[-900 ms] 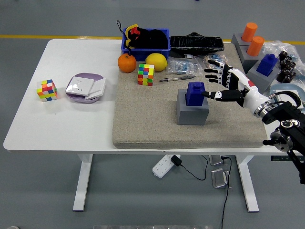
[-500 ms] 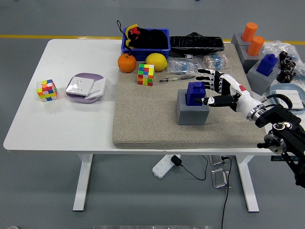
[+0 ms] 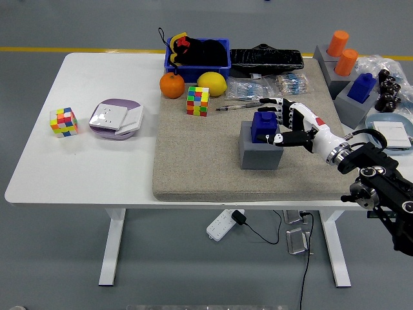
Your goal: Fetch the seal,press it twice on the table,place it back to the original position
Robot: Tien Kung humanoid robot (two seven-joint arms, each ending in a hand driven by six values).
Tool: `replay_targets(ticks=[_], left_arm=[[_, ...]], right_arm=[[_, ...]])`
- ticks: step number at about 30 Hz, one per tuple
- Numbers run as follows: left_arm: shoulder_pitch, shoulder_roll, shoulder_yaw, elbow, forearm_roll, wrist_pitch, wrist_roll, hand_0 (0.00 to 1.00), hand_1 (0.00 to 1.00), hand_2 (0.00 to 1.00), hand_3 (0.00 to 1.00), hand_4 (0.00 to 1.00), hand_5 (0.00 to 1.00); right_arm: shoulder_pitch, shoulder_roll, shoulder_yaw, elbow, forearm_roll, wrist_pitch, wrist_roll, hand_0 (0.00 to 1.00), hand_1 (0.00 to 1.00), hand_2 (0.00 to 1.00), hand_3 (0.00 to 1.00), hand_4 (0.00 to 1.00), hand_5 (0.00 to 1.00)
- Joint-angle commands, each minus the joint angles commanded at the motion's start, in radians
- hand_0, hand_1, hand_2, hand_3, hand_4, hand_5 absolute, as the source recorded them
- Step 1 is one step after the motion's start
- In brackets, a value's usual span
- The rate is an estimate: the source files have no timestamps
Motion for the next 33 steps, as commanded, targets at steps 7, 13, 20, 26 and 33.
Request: replay_targets(ticks=[7,13,20,26,33], left_arm=[[-0.002,-0.001,0.003,-0.001,-0.001,-0.003,-0.001,0.827,0.812,0.784,0.823,0.734,0.432],[-0.002,-0.002,0.008,-0.001,-0.003,-0.005,-0.001,0.827,0.812,0.784,0.823,0.735,0.431],[-0.007,-0.001,0.008,-0.002,-0.001,-0.007,-0.001,0.826,0.813,0.784,0.823,0.735,0.430],[-0.008,-0.002,0.011,-0.002,-0.001,-0.008,-0.001,0.826,0.813,0.784,0.822,0.737,0.429],[-0.008,-0.002,0.009,-0.004,0.002,-0.011,-0.002,0.824,0.813,0.784,0.823,0.738,0.429]], right_arm=[[0.020,0.004,-0.039,-0.025,0.005,-0.011,0.014,0.785,0.717,0.711,0.746,0.889,0.002],[0.032,0.008,-0.061,-0.036,0.007,-0.021,0.022,0.784,0.716,0.712,0.751,0.864,0.002],[0.047,0.011,-0.078,-0.044,0.002,-0.045,0.033,0.752,0.680,0.689,0.727,0.780,0.002],[0.056,0.014,-0.095,-0.052,0.007,-0.057,0.042,0.721,0.664,0.667,0.699,0.724,0.002],[0.061,0.015,-0.116,-0.056,0.009,-0.060,0.041,0.717,0.642,0.650,0.683,0.706,0.002]])
